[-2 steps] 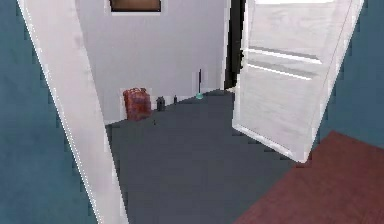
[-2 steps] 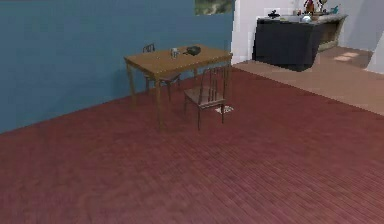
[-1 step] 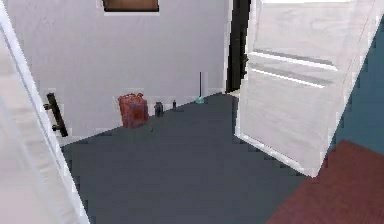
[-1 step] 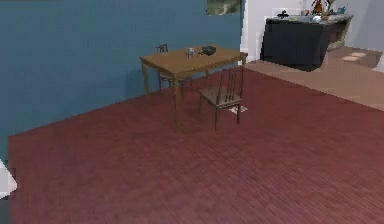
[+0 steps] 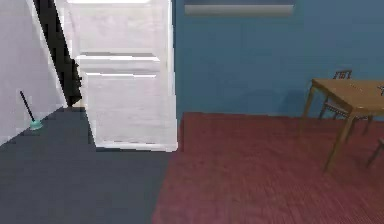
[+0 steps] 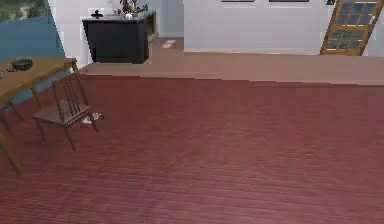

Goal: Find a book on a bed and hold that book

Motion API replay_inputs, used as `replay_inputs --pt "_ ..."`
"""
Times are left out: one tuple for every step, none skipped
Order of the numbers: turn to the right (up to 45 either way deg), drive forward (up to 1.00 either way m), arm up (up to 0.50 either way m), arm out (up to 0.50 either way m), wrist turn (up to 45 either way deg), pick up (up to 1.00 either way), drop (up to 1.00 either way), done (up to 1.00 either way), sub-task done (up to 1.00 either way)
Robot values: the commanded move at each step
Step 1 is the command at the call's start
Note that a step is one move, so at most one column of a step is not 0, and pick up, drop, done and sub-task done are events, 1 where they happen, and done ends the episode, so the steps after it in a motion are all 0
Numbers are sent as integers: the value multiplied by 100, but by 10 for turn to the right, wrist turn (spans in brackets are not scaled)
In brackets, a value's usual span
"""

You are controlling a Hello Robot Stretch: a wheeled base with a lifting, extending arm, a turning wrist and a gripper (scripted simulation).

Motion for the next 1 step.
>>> replay_inputs --pt "450 0 0 0 0 0 0 0 0"
